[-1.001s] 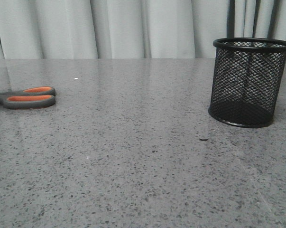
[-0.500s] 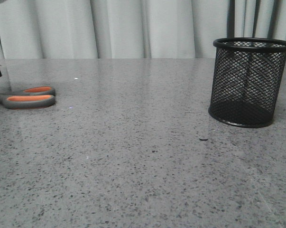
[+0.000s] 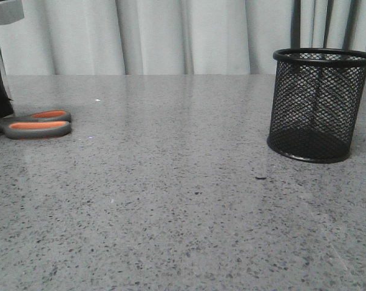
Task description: Put scissors into bucket
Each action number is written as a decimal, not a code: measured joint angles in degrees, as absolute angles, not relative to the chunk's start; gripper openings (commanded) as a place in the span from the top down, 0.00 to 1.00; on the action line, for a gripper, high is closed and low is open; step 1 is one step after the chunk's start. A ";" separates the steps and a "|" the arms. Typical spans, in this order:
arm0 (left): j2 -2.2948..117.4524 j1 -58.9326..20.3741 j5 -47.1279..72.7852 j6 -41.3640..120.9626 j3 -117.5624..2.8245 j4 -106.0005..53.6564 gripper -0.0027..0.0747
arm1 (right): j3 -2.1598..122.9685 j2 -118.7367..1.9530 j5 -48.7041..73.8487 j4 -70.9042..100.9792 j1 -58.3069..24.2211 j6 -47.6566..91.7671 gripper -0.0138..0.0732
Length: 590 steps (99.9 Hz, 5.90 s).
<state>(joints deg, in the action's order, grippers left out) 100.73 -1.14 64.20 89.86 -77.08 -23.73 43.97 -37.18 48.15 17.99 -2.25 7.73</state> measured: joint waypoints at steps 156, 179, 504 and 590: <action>72.88 -23.40 71.41 74.92 -87.96 -23.02 0.98 | 44.08 -45.36 46.72 68.00 -2.25 36.69 0.40; 72.33 -33.58 66.73 68.13 -87.96 -20.42 0.98 | 47.25 -50.76 50.30 78.22 -2.25 42.89 0.40; 66.40 3.82 65.19 37.04 -92.63 -21.92 0.33 | 83.50 -66.68 72.96 19.32 -2.22 16.12 0.90; 66.40 3.82 65.19 36.81 -92.63 -22.17 0.33 | 83.50 -77.06 72.54 18.82 -4.92 15.91 0.71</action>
<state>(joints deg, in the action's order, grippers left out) 66.40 3.82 65.19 36.81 -92.63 -22.17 83.50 -77.06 72.54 18.82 -4.92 15.91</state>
